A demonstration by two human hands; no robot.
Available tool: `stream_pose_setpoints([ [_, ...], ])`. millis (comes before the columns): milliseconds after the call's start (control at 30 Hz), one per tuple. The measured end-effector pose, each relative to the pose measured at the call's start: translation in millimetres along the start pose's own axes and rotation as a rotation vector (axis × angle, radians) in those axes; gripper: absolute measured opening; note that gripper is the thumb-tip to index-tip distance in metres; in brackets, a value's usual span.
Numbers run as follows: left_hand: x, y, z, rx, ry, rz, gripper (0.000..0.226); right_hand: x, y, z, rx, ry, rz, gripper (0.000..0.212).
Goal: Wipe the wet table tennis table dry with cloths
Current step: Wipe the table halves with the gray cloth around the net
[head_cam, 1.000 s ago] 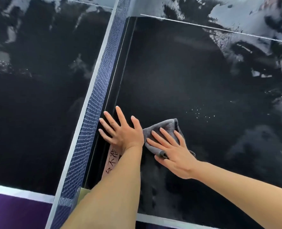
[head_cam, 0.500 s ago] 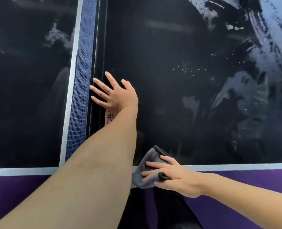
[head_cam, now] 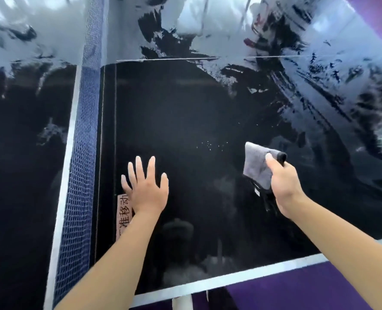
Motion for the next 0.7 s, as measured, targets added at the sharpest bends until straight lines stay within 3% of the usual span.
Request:
stream_pose_setpoints([
  [133,40,-6,-24,-0.073,-0.151,0.05,0.063,46,-20,40,-0.056,-0.122,-0.101,0.038],
  [267,52,-1,-29,0.057,-0.254,-0.022,0.065,119,-19,66,0.024,-0.111,-0.14,0.039],
  [433,56,2,-25,0.079,-0.275,-0.086,0.069,228,4,141,-0.102,-0.256,-0.173,0.019],
  [567,61,3,-25,0.096,-0.282,-0.122,0.069,319,57,196,-0.508,-0.512,-0.171,0.026],
  [700,64,2,-26,0.113,-0.281,-0.154,0.069,400,148,158,-1.108,-0.266,0.152,0.055],
])
Point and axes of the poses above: each hand's wrist, its own x-axis towards the middle knuckle, its own y-axis out of the palm, z = x × y, the point moved 10 cm from there along x, towards the middle knuckle, and after that the axes turned 8 degrees about z, right-handed, at the moved point
